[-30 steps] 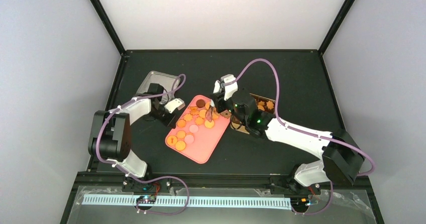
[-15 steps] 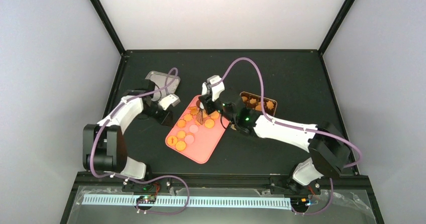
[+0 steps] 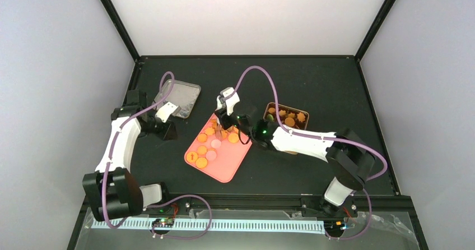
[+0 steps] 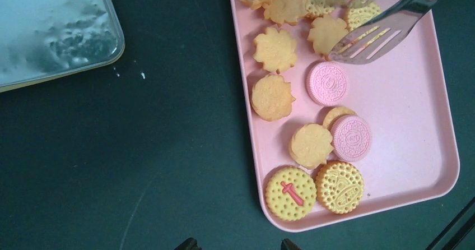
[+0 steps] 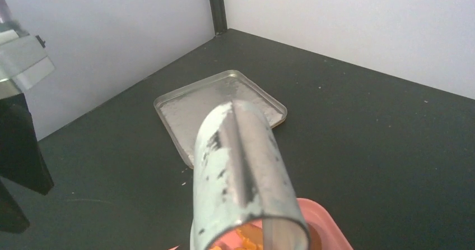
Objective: Pack the cookies
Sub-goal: Pick up the fake cookies from the plate.
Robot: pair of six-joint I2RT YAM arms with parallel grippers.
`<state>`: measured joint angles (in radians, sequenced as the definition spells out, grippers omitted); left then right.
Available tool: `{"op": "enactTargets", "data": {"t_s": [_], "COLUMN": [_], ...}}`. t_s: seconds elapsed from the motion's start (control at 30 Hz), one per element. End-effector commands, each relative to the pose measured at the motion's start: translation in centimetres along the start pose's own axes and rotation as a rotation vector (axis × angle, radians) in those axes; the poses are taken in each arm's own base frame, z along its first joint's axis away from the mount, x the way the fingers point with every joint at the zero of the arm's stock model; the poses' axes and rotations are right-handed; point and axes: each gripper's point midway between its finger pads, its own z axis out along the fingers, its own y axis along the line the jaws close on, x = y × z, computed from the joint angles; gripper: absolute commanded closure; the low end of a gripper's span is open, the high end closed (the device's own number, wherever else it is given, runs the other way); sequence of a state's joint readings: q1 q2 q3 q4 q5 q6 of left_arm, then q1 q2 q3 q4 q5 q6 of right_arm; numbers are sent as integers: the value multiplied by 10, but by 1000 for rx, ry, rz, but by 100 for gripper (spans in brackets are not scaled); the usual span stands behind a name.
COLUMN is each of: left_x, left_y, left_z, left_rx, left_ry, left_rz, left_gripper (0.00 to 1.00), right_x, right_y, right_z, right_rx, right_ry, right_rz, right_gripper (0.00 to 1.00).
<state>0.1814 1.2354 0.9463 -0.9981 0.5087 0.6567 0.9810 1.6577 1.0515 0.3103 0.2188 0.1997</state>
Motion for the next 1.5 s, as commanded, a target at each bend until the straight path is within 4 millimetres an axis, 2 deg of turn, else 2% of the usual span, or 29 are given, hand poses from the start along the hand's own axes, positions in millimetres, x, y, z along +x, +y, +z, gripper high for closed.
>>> {"op": "enactTargets", "data": {"t_s": [0.0,0.23,0.53,0.7,0.9,1.03,1.17,1.3,1.47], "left_x": [2,4,6,6,6,7,6,4,4], "left_y": [-6,-8,-7,-7,-7,-7,-6,-7,-7], "left_z": [-8,-10,-11,-9,-10,-11,-10,-10,-11], "left_rx": [10,-8,-28,-24,-28,-31,-28,-23,-23], "left_ry": [-21,-37,-34,-38,-38,-38,-39,-45,-47], "left_rz": [4,6,14,10,13,16,13,15,18], "left_gripper": [61,61,62,62,62,62,62,62,62], "right_x": [-8,8,3,1,-2,-19,-49,-77,-87], "right_y": [10,12,5,7,10,10,8,-3,-28], "right_z": [-6,-7,7,12,14,2,-18,-44,-70], "right_rx": [-15,-5,61,61,49,48,52,97,171], "right_ry": [-51,-25,-31,-28,-35,-72,-136,-213,-240], "right_rz": [1,-11,-57,-70,-59,-49,-33,-5,6], "right_gripper": [64,64,65,69,80,84,88,89,88]}}
